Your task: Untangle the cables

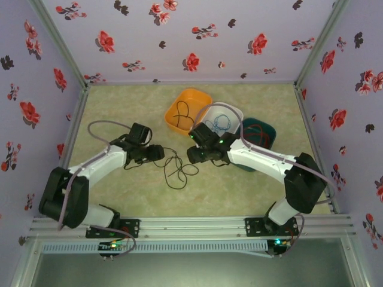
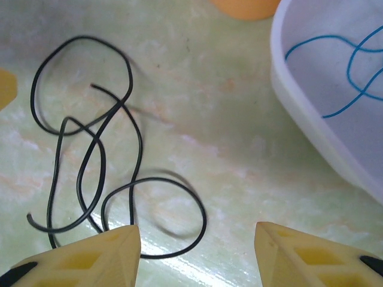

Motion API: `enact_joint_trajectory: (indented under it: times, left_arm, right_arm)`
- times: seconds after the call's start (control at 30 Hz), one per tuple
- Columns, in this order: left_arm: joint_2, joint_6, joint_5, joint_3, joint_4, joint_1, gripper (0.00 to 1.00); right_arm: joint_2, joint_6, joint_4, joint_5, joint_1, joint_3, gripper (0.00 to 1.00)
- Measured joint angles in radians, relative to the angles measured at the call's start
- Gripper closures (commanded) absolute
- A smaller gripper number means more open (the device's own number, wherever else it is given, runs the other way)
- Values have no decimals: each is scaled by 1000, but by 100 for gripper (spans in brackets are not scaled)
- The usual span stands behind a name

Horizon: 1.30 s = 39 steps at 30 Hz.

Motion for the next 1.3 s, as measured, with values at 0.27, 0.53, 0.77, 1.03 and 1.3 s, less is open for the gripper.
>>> enact_joint_trajectory:
  times: [0.27,0.53,0.77,1.03,1.3]
  left_arm:
    - [156,41,-43,61,-2,10,48]
    - [220,52,-57,82,-14,13,57]
    - [225,52,-68,85,-25,15,67]
    - [229,52,-97,85,-35,17,86]
    - [222,51,-116,84,-40,16,100]
  right_arm:
    - [14,-37,-19,5,80,-26,43]
    - [74,4,6,-20,90,-4,40]
    - [168,53,56,-63,81,60,43]
    - [260,98,127,-142,42,78,60]
    - [282,119,168,-204,25,80,100]
